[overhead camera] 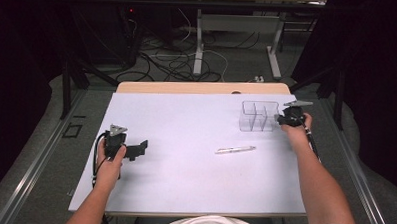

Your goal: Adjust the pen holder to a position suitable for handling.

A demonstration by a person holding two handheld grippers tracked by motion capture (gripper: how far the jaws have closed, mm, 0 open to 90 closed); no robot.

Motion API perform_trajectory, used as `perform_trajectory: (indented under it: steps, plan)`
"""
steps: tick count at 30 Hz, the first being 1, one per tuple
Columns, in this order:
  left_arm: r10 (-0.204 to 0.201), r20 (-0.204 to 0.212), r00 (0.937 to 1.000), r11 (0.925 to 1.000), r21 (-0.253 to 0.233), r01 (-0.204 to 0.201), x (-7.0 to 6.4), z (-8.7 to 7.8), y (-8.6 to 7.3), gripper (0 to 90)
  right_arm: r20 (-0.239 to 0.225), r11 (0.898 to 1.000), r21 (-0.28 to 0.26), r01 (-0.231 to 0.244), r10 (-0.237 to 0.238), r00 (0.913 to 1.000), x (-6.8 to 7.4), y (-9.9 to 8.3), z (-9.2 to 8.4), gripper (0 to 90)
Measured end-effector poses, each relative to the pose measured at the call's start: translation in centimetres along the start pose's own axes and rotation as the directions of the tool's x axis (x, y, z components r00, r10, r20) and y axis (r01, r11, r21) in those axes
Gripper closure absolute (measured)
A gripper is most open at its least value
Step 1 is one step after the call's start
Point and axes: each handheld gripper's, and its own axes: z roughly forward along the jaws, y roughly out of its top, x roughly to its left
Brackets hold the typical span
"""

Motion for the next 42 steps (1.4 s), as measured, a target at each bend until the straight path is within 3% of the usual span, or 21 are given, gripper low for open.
perform_trajectory:
  steps: [6,17,23,28,39,42]
  plan:
    - [-0.003,0.003,1.0000,1.0000,0.007,0.003,-0.1,0.0,0.0,0.2,-0.040,1.000,-0.014,0.027,-0.028,0.9988,0.9,0.2,0.1,90.0]
    - [0.003,0.005,1.0000,0.9999,0.010,-0.003,-0.2,0.2,-0.1,0.2,-0.107,0.998,-0.043,0.041,-0.046,0.9932,4.6,0.5,0.8,90.0]
    - [-0.001,0.004,1.0000,1.0000,0.008,0.001,-0.2,0.2,-0.1,0.2,-0.113,0.998,-0.049,0.031,-0.037,0.9929,6.5,0.6,1.1,90.0]
    - [0.000,0.006,1.0000,1.0000,0.010,0.000,-0.2,0.2,-0.1,0.2,-0.107,0.998,-0.046,0.050,-0.054,0.9928,7.9,0.9,1.3,90.0]
    - [-0.001,0.011,0.9999,0.9998,0.019,0.000,-0.3,0.3,-0.1,0.2,-0.155,0.996,-0.062,0.067,-0.076,0.9850,11.5,1.9,1.7,90.0]
    - [0.002,0.015,0.9999,0.9998,0.020,-0.003,-0.3,0.4,-0.1,0.2,-0.170,0.997,-0.060,0.058,-0.068,0.9831,13.2,2.1,2.0,90.0]
